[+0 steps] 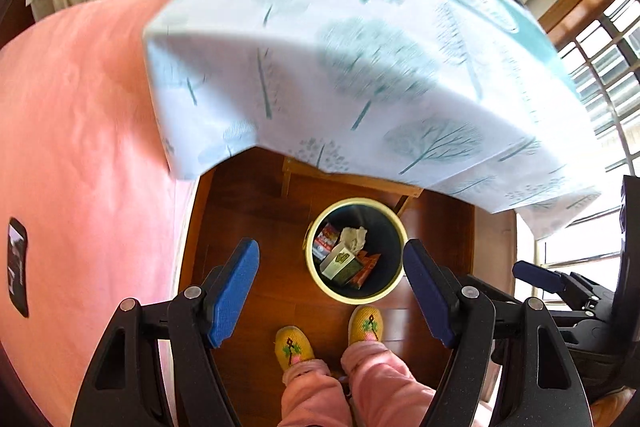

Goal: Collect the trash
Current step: 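Raise both tools from the bin back over the table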

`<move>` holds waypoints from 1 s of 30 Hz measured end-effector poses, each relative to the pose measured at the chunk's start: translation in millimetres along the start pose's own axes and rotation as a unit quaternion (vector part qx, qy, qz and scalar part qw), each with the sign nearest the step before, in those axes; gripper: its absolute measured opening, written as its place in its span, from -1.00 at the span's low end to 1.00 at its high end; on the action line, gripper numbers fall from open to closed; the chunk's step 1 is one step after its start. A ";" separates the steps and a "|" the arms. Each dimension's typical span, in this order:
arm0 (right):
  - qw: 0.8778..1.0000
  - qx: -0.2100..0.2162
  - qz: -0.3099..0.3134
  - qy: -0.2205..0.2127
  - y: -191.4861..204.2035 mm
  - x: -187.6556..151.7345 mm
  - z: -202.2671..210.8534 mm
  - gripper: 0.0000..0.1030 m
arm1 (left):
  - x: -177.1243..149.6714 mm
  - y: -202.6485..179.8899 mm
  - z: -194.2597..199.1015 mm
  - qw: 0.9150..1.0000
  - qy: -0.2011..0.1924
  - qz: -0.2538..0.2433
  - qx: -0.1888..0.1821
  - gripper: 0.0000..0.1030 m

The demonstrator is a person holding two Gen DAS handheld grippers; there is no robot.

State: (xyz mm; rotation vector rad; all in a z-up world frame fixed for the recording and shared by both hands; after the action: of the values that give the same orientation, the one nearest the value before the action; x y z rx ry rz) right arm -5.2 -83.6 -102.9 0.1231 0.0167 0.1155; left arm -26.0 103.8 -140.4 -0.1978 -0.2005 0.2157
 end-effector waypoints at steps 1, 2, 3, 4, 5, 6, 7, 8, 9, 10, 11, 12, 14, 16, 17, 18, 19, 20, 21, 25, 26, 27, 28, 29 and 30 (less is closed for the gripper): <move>1.000 0.002 -0.001 -0.010 1.6 -1.5 12.2 0.78 | 1.2 -3.8 10.0 1.000 -0.006 -0.004 -0.003 0.47; 1.000 0.004 -0.003 -0.020 2.5 -2.1 24.3 0.78 | 2.8 -7.7 17.9 1.000 -0.011 -0.007 -0.006 0.47; 1.000 0.005 -0.005 -0.030 3.3 -2.0 35.2 0.78 | 4.1 -11.3 26.9 1.000 -0.018 -0.011 -0.008 0.47; 0.999 0.005 -0.007 -0.040 3.2 -2.0 46.3 0.78 | 5.8 -14.8 37.5 1.000 -0.024 -0.014 -0.009 0.47; 0.999 0.006 -0.009 -0.049 2.7 -1.5 56.9 0.78 | 7.8 -18.4 45.9 0.999 -0.029 -0.018 -0.011 0.47; 0.998 0.006 -0.012 -0.059 2.3 -1.0 67.3 0.78 | 9.5 -21.9 53.5 0.999 -0.033 -0.022 -0.012 0.47; 0.997 0.005 -0.015 -0.069 2.7 -0.8 77.5 0.78 | 11.3 -25.4 61.1 0.999 -0.038 -0.025 -0.013 0.47; 0.997 0.004 -0.017 -0.079 2.1 0.1 86.7 0.78 | 13.9 -28.5 70.2 0.999 -0.043 -0.029 -0.014 0.47; 0.996 0.004 -0.020 -0.088 1.9 1.6 95.6 0.78 | 15.9 -31.9 76.7 0.998 -0.048 -0.033 -0.015 0.47; 0.995 0.003 -0.023 -0.097 1.1 2.7 104.6 0.78 | 19.1 -35.6 84.1 0.998 -0.053 -0.037 -0.015 0.47; 0.994 0.003 -0.027 -0.105 -0.7 5.0 113.7 0.78 | 21.5 -40.9 91.5 0.997 -0.057 -0.042 -0.016 0.47; 0.993 0.004 -0.030 -0.113 -1.8 6.1 122.8 0.78 | 24.2 -45.1 97.8 0.997 -0.061 -0.048 -0.018 0.47; 0.991 0.004 -0.036 -0.130 -3.7 7.6 142.3 0.78 | 29.0 -55.4 110.7 0.995 -0.071 -0.061 -0.021 0.47; 0.988 0.006 -0.042 -0.147 -8.2 12.0 160.7 0.78 | 33.9 -65.3 122.6 0.994 -0.082 -0.074 -0.020 0.47; 0.987 0.006 -0.045 -0.156 -10.6 13.0 169.5 0.78 | 36.8 -69.1 127.2 0.993 -0.087 -0.079 -0.021 0.47; 0.985 0.008 -0.049 -0.163 -14.8 15.2 175.9 0.78 | 39.9 -73.7 132.8 0.992 -0.092 -0.086 -0.020 0.47; 0.984 0.010 -0.052 -0.170 -16.8 17.1 181.7 0.78 | 43.6 -78.1 138.4 0.991 -0.096 -0.092 -0.018 0.47; 0.982 0.012 -0.056 -0.177 -18.4 18.2 188.2 0.78 | 47.0 -81.7 143.4 0.990 -0.101 -0.097 -0.017 0.47; 0.981 0.014 -0.059 -0.184 -20.2 20.0 195.7 0.78 | 50.1 -85.4 148.6 0.989 -0.105 -0.099 -0.017 0.47; 0.975 0.019 -0.070 -0.211 -30.4 25.5 219.6 0.78 | 65.6 -96.9 163.9 0.988 -0.113 -0.104 -0.020 0.47; 0.973 0.020 -0.074 -0.219 -33.3 27.7 225.6 0.78 | 69.4 -99.4 166.2 0.988 -0.113 -0.106 -0.020 0.47; 0.971 0.020 -0.078 -0.226 -36.7 29.2 230.9 0.78 | 73.4 -103.2 167.7 0.987 -0.114 -0.109 -0.020 0.47; 0.968 0.021 -0.080 -0.235 -40.0 31.1 236.6 0.78 | 77.2 -106.4 168.2 0.986 -0.117 -0.114 -0.019 0.47; 0.966 0.021 -0.080 -0.244 -42.8 33.5 241.4 0.78 | 81.5 -110.3 167.5 0.986 -0.119 -0.118 -0.014 0.47; 0.964 0.019 -0.079 -0.251 -45.6 36.5 245.5 0.78 | 85.8 -114.5 167.7 0.985 -0.121 -0.121 -0.009 0.47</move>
State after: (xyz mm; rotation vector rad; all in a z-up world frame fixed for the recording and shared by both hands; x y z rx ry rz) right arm 42.1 -154.3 134.7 0.1869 -0.4782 -0.0790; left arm 41.7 42.8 60.3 -0.1634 -0.4653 -0.0058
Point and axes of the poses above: each gripper's, at about its wrist camera, not at the fingertips, and z roughly against the way its jaws point, y to its left, x to its top, the point moved 1 cm from there along -z, roughly the way its jaws point, and after that the axes turned 8 degrees about y, right-handed, at the moved point
